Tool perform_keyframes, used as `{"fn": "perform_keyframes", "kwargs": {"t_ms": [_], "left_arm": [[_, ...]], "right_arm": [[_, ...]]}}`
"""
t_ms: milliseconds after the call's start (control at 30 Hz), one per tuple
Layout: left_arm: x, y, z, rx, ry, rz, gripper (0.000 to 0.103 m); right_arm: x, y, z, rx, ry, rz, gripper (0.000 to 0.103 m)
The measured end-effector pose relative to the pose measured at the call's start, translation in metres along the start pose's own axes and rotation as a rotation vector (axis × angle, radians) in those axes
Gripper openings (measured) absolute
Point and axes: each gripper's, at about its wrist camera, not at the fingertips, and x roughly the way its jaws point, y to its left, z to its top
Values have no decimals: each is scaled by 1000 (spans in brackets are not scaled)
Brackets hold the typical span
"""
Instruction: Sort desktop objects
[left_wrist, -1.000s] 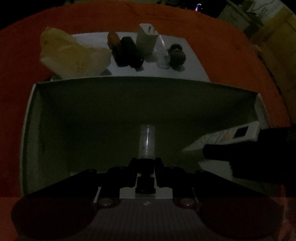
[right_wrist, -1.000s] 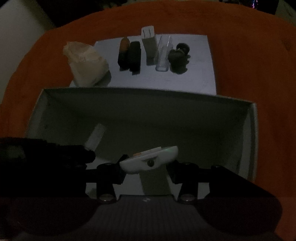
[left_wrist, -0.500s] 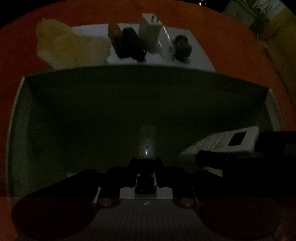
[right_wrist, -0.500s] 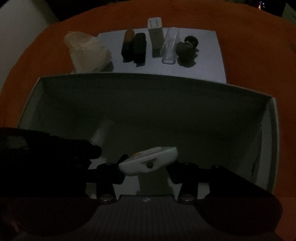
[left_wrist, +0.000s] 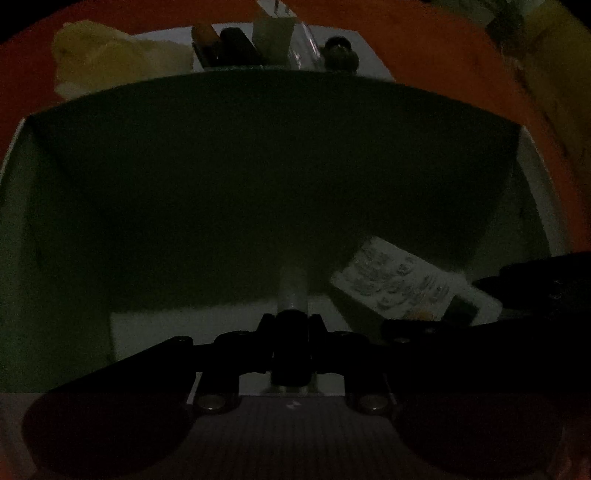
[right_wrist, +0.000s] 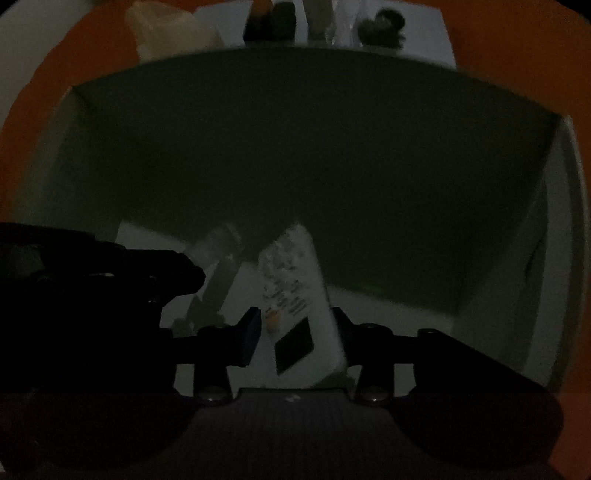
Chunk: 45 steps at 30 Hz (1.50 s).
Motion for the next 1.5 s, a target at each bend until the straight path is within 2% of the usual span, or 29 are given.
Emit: {"fn": "perform_keyframes", "kwargs": {"t_ms": [167, 267, 733, 867, 1267, 1500], "left_arm": [[7, -12, -6, 6, 27, 22, 16], [6, -20, -10, 9, 5, 64, 16], [8, -39, -5, -9, 36, 62, 17], [18, -5, 8, -28, 28, 55, 18], [-11, 16, 16, -23, -38, 15, 18], [-37, 34, 32, -59, -101, -46, 18]], "right_arm": [[11, 1, -3, -3, 33, -24, 43], [17, 0, -1, 2, 48, -27, 43], [17, 4, -5, -7, 28, -49, 44], [9, 6, -4, -17, -2, -53, 47], [-38, 0, 9, 7, -77, -2, 48], [-80, -7, 22, 29, -190, 17, 48]]}}
